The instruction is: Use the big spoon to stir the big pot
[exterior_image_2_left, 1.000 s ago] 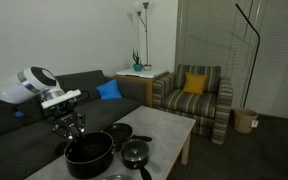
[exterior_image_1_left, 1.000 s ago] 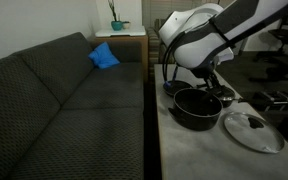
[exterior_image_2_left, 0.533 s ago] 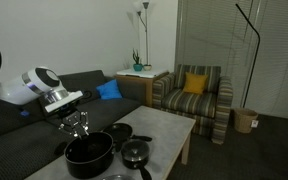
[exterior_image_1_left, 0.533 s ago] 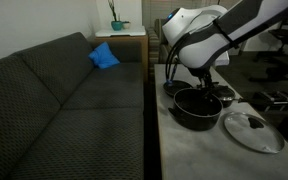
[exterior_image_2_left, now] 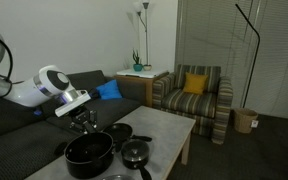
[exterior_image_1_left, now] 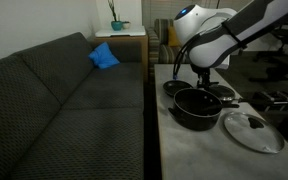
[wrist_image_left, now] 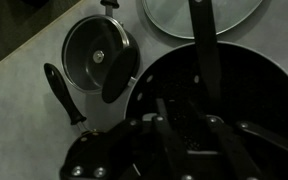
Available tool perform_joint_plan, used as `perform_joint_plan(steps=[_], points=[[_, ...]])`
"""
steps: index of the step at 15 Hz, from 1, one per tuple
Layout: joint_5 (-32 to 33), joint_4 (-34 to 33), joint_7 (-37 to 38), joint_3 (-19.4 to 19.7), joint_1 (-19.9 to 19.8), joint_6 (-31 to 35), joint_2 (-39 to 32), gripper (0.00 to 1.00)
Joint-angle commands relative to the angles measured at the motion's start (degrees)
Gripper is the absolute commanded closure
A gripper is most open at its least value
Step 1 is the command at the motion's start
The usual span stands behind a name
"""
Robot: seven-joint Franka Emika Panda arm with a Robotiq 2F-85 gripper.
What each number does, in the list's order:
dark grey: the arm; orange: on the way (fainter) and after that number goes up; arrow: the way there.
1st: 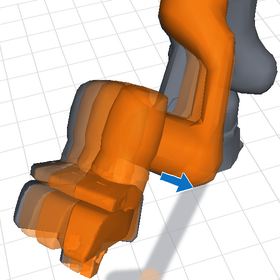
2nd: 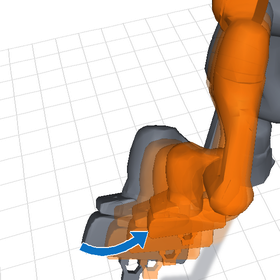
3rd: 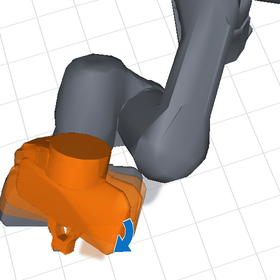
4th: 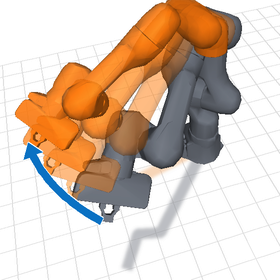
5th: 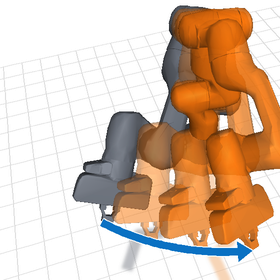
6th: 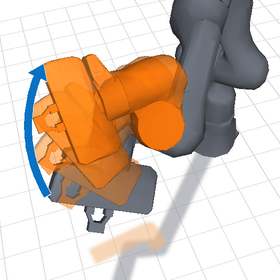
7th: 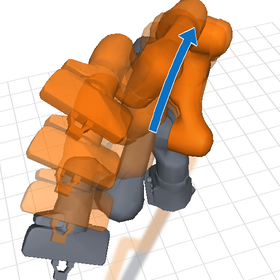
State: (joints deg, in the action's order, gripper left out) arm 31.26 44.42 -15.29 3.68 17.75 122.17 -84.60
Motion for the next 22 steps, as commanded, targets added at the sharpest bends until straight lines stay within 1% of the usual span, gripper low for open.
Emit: perform_joint_plan(steps=[1, 9, 10, 12, 13, 14, 15, 16, 17, 20, 22], points=[[-2.65, 0.63, 1.7, 1.78, -1.86, 3.78, 0.0, 0.93], [-3.62, 0.77, 7.1, 5.24, -4.04, 5.42, 0.0, 0.93], [-3.66, 0.84, 7.19, 5.31, -4.3, 5.5, 0.0, 0.93], [-4.8, 0.44, 5.05, 3.67, -5.48, 6.48, 0.0, 0.93], [-5.75, 0.07, 3.79, 2.63, -6.01, 7.39, 0.0, 0.76], [-5.68, 2.53, 3.4, 1.19, -6.55, 9.18, 1.69, 0.6], [-6.09, 4.06, 2.98, 0.45, -6.65, 10.9, 2.84, 0.51], [-6.18, 5.04, 2.99, -0.26, -6.85, 12.02, 3.59, 0.48], [-6.09, 6.36, 3.11, -0.85, -6.86, 13.26, 4.6, 0.43], [-5.41, 10.46, 4.11, -1.85, -6.72, 15.9, 7.65, 0.2], [-5.14, 13.44, 5.09, -1.96, -6.45, 16.53, 9.84, 0.06]])
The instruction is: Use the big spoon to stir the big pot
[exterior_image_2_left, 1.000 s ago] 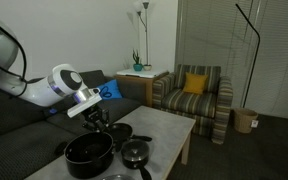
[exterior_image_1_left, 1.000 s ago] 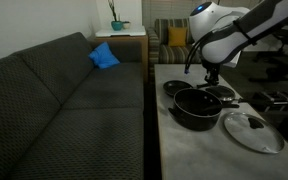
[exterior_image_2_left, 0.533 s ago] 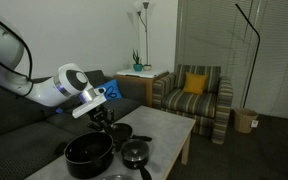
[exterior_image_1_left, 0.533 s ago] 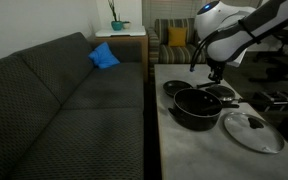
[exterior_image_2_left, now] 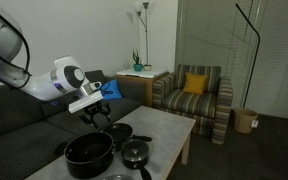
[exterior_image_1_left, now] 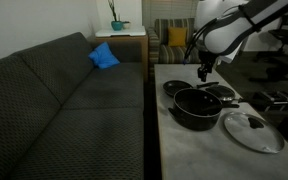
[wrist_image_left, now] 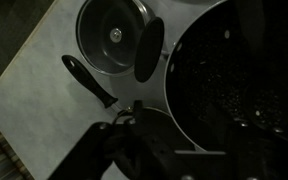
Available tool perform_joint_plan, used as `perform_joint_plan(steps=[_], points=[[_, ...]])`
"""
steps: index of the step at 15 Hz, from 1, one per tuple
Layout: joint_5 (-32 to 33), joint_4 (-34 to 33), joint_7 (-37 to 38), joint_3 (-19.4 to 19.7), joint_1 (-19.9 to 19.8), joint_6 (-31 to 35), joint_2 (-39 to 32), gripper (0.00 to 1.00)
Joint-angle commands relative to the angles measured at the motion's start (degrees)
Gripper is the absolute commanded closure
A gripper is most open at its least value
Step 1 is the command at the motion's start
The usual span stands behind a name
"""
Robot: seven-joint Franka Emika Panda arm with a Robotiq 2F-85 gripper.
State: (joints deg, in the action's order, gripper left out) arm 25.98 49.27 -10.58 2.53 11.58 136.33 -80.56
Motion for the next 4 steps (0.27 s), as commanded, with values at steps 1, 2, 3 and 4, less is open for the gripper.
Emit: perform_joint_plan(steps=[1, 2, 3, 4], points=[[0.22, 10.17, 0.92, -0.72, -0.05, 1.95, 7.04, 0.02], [0.43, 11.63, 1.52, -0.46, 0.14, 1.99, 8.08, 0.0], [0.54, 13.13, 1.77, -0.43, 0.19, 2.34, 9.04, 0.0], [0.61, 14.8, 2.06, -0.42, 0.14, 2.99, 10.08, 0.0]])
